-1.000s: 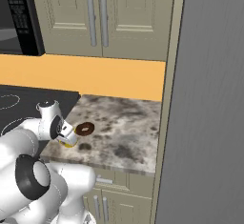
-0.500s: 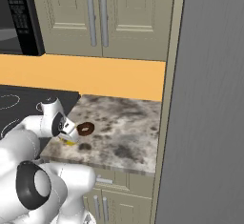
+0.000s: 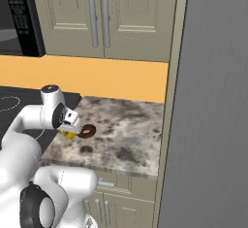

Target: Pick the mug from the counter and place it inside the microwave. Then close the microwave.

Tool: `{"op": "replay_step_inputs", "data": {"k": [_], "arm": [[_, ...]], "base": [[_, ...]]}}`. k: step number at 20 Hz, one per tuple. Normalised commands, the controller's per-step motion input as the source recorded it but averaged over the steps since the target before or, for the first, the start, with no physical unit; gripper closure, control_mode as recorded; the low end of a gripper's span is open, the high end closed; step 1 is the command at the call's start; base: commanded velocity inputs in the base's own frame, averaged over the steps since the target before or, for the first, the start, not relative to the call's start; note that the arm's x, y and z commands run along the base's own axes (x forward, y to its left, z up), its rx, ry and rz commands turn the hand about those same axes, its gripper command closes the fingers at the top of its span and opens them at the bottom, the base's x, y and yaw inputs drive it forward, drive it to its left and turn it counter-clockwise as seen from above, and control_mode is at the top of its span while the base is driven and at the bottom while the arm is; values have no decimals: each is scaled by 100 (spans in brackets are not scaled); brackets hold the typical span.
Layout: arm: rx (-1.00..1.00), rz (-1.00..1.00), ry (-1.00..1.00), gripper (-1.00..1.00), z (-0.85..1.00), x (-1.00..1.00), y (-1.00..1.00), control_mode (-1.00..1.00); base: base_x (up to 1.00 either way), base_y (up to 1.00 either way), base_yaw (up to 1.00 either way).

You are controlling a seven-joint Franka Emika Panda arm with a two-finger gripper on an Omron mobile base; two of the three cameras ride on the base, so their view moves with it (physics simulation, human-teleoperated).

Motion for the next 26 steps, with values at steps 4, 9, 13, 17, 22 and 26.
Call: {"op": "replay_step_inputs", "data": {"k": [4, 9, 13, 17, 22, 26], "arm": [[0, 28, 0, 100, 31, 0, -34, -100], [0, 23, -1, 100, 42, -15, -40, -100], [0, 11, -3, 100, 47, -50, -33, -100], [0, 0, -5, 100, 24, -72, -32, -100], [0, 0, -7, 100, 23, -57, -22, -100], [0, -3, -10, 100, 46, -31, -15, -100]], "base": [[0, 0, 0], [0, 0, 0], [0, 0, 0], [0, 0, 0], [0, 0, 0], [0, 0, 0]]}}
